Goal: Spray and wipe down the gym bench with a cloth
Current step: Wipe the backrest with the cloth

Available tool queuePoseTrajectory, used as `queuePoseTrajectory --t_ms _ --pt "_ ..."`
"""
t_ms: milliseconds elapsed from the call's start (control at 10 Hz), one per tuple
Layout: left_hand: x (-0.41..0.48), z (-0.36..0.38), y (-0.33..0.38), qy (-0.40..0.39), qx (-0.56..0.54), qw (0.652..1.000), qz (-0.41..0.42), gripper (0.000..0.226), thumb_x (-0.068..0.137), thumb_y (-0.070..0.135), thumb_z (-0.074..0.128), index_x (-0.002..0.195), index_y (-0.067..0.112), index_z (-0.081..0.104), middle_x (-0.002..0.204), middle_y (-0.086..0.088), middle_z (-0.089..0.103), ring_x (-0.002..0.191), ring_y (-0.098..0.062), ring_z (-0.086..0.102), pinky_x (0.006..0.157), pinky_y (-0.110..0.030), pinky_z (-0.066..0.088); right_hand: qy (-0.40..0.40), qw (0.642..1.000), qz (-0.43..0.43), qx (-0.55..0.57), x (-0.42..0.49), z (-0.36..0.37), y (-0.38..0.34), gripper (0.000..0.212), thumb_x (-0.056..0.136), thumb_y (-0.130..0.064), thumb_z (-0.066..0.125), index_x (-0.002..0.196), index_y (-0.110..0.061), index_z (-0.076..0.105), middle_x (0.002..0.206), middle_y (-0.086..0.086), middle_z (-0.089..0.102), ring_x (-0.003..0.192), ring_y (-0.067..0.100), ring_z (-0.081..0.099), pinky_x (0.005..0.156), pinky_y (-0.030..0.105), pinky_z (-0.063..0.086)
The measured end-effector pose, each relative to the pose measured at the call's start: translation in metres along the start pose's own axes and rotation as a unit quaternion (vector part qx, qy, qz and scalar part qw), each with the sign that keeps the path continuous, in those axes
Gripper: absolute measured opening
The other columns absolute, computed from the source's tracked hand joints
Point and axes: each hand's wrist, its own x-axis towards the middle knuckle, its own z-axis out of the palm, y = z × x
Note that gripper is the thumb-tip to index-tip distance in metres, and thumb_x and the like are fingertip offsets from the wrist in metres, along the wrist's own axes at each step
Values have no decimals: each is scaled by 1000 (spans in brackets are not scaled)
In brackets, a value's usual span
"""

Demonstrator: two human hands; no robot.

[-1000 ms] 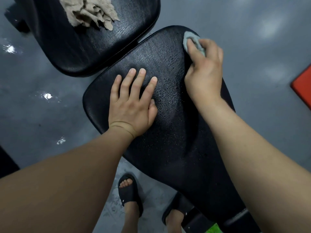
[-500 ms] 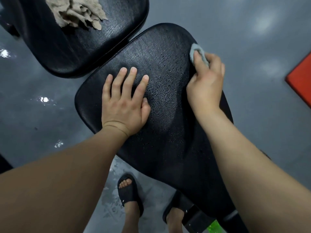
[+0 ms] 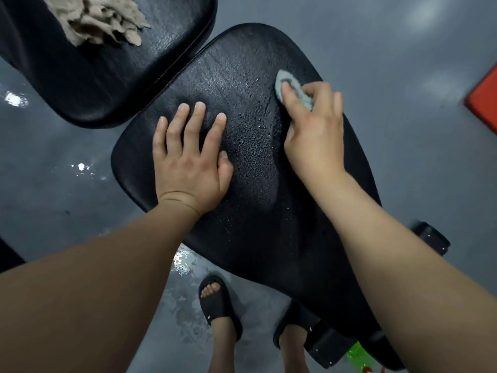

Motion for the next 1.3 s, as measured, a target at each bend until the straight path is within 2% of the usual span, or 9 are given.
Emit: queuePoseTrajectory --t_ms 100,200,300,400,500,800,1000,1200,1300 --pt "-1 0 -1 -3 0 1000 0 55 95 37 49 148 22 51 156 -13 43 146 -36 35 122 -55 19 24 998 58 15 11 6 -8 55 88 -1 48 138 -20 62 119 16 56 99 35 50 82 40 47" --pt "-2 0 -2 -2 3 1000 1 55 95 37 49 148 22 51 156 -13 43 146 -36 36 122 -55 19 -23 1000 -6 15 -21 2 -17 61 85 -1 44 141 -21 59 125 16 55 103 35 48 87 42 47" --pt "-1 0 -2 -4 1 1000 1 54 96 37 49 148 22 51 156 -13 43 146 -36 36 123 -55 18 -39 999 -19 -8 -32 -8 6 62 85 -3 43 143 -23 57 125 16 56 103 36 49 86 45 48" --pt "-1 1 -1 -7 -2 1000 1 54 96 38 48 148 22 50 156 -13 43 147 -36 35 123 -54 18 14 993 119 -3 -9 -4 20 61 86 -1 41 142 -18 57 118 20 54 100 39 48 82 44 49" --pt "-1 1 -2 -10 1 1000 -1 55 96 38 48 148 23 51 157 -13 43 147 -36 34 124 -53 16 9 994 107 6 9 3 -1 61 84 0 42 140 -16 59 115 20 53 99 39 47 81 40 46" --pt "0 1 -2 0 3 1000 1 54 96 39 46 147 22 52 156 -13 44 146 -36 36 123 -54 18 -108 989 -97 22 -40 -10 -11 58 88 0 53 142 -20 58 125 14 54 102 33 44 85 44 48" --pt "0 2 -2 -7 2 1000 1 55 96 40 46 149 23 50 157 -13 43 147 -37 35 123 -54 17 -47 999 -15 13 14 -1 -26 52 89 -2 48 139 -11 58 124 19 53 103 36 48 80 36 42" --pt "-1 0 -2 -10 2 1000 -2 56 96 40 47 149 23 49 158 -12 42 147 -35 34 124 -51 13 -105 990 -86 42 -15 -13 -24 29 87 2 54 115 -5 61 108 15 56 97 34 49 80 46 49" --pt "0 0 -2 -13 0 1000 -4 56 97 41 46 150 23 49 158 -13 42 147 -35 34 124 -52 13 -63 995 -34 65 13 -12 -18 47 84 1 51 131 -6 58 111 14 58 96 32 50 87 41 46"
